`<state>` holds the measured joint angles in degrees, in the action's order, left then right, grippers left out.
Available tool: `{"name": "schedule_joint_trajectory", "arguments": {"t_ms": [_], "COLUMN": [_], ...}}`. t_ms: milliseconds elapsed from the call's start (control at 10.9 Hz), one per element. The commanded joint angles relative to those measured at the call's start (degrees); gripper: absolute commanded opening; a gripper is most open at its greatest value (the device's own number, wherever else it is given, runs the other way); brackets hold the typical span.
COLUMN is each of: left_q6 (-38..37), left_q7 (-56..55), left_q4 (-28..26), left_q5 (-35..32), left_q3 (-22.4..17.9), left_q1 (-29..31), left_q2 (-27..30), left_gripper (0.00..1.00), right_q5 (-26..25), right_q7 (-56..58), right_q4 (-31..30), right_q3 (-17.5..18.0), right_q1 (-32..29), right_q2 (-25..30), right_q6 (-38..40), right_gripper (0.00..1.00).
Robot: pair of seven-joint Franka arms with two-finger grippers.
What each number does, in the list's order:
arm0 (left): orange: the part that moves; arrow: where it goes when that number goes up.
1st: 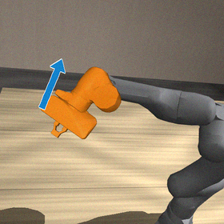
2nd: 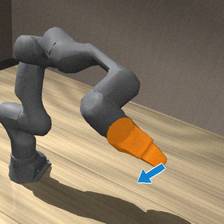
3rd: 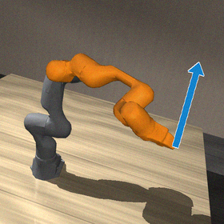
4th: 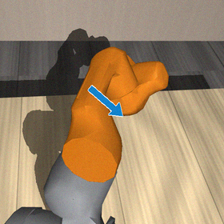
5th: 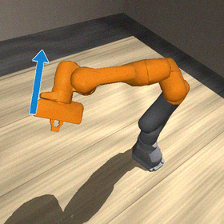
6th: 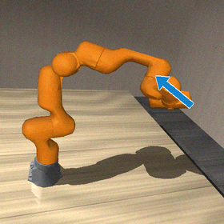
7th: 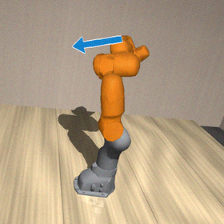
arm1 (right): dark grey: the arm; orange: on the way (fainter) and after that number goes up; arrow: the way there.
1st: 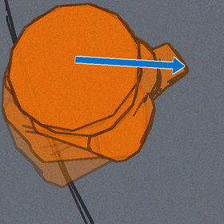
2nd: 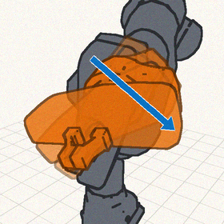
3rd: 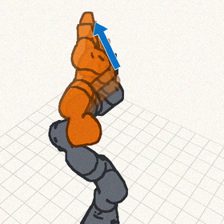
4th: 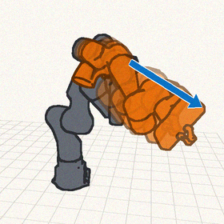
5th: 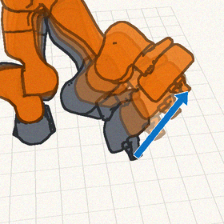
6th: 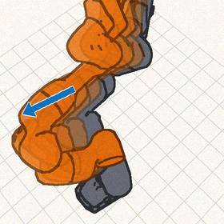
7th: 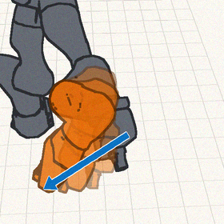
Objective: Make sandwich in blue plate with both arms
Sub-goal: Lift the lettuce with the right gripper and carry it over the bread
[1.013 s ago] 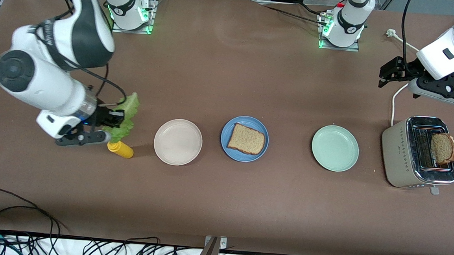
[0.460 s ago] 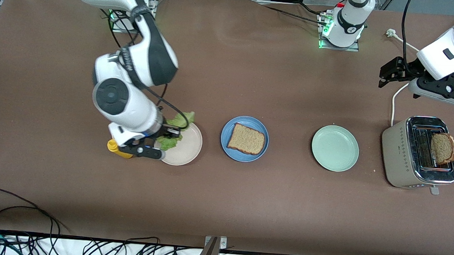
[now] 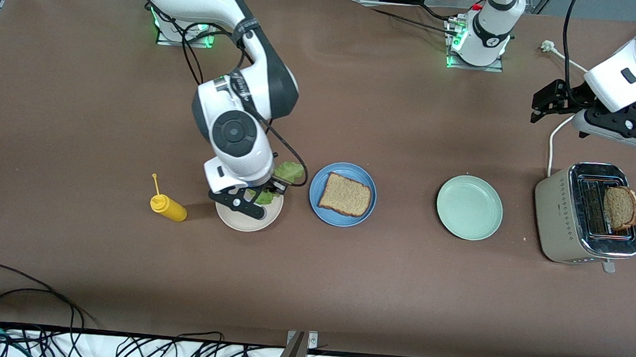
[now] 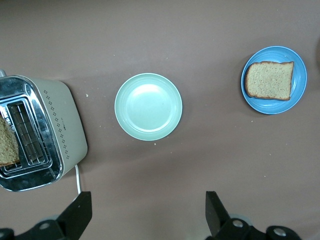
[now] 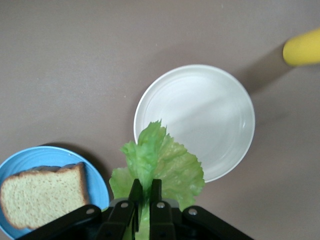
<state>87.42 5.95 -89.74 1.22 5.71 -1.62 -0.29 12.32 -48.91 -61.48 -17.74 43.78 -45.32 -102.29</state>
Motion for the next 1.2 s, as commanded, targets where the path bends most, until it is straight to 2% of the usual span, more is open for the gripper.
{"name": "schedule_joint_trajectory", "arguments": {"t_ms": [0,184,553,1105], "left_q6": [-0.93,-0.93,-0.93,-0.93], "left_q7": [0.11,0.11,0.11,0.11], "left_q4": [1.58,1.58,1.58,1.58], "left_q5": [-0.43,-0.34,-0.34,-0.34], "left_q3": [0.0,0.0,0.0,0.0], "left_q1": [0.04,0.13,0.13,0.13], "left_q2": [-0.58,-0.58,-0.58,-0.58], "left_gripper": [1.0,1.0,1.0,1.0], "right_q5": [4.54,6.04,9.57,9.48], "right_q7": [-15.38,-21.72,-36.84,-38.63], "right_q4": [8.29,10.15,10.15,9.98], "right_q3": [-4.84,-6.68,-6.96,-6.34], "right_q1": [5.43,8.15,12.2,12.82], "right_q2": [-7.4,-10.04,-12.15,-17.43], "right_q6": [0.69,-0.44,-10.01,-20.56], "right_gripper": [0.0,0.0,0.0,0.0]}}
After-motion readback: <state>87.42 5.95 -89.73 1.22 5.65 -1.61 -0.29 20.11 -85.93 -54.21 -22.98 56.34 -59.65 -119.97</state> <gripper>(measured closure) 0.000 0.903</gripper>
